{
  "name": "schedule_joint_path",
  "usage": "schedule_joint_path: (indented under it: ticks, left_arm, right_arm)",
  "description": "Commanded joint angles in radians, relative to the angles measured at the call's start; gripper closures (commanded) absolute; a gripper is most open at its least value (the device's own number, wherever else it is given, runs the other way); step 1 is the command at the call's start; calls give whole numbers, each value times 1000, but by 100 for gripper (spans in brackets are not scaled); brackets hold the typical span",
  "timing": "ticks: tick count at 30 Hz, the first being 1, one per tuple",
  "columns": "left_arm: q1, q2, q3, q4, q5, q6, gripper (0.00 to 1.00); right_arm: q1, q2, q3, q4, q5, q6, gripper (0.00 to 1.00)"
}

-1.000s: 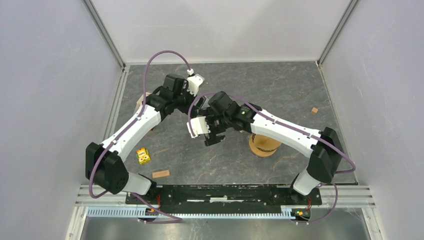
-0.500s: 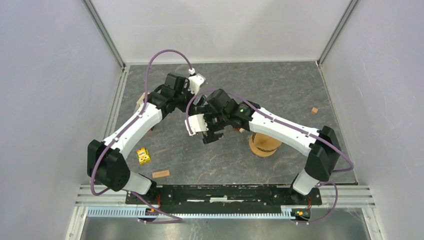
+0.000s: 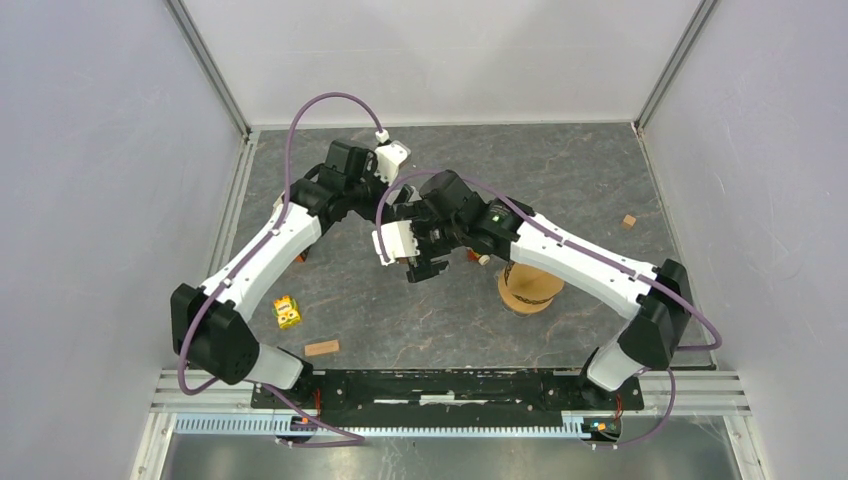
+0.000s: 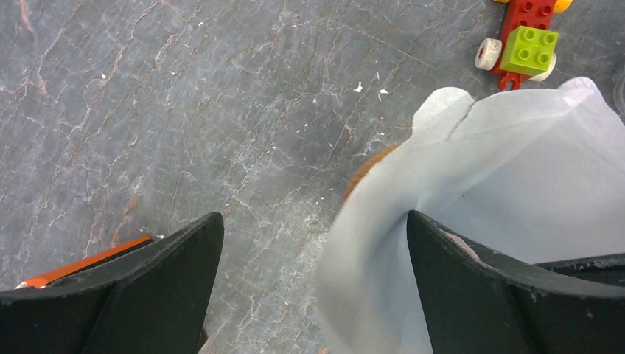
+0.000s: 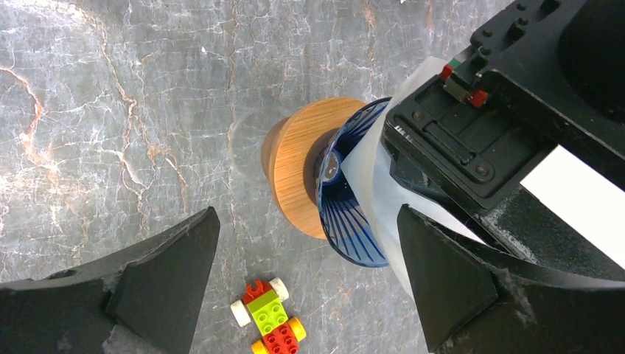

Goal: Place the coffee filter in the dripper
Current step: Adjust the coffee filter in the coffee dripper, then reset both arms

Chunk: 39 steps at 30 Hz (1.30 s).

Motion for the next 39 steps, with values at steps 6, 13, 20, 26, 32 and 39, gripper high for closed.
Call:
schedule_joint_path:
  ticks: [6, 13, 20, 26, 32, 39]
  left_arm:
    - [-4, -84, 55, -15, 43, 24, 0]
    - [-3, -107, 67, -17, 67, 12, 0]
    - [-3, -152, 88, 7, 67, -3, 0]
    - [27, -245, 98, 81, 25, -90, 0]
    - [124, -317, 51, 180, -30, -223, 0]
    - [195, -372, 5, 235, -179, -276, 0]
  right_arm:
    - [2, -83, 1, 6, -15, 20, 2]
    - [2, -99, -17, 12, -21, 29, 2]
    - [-9, -132, -18, 26, -13, 59, 2]
    - [-121, -255, -63, 116, -43, 189, 2]
    - [-378, -395, -139, 272, -39, 398, 2]
    - [-528, -507, -195, 363, 210, 529, 2]
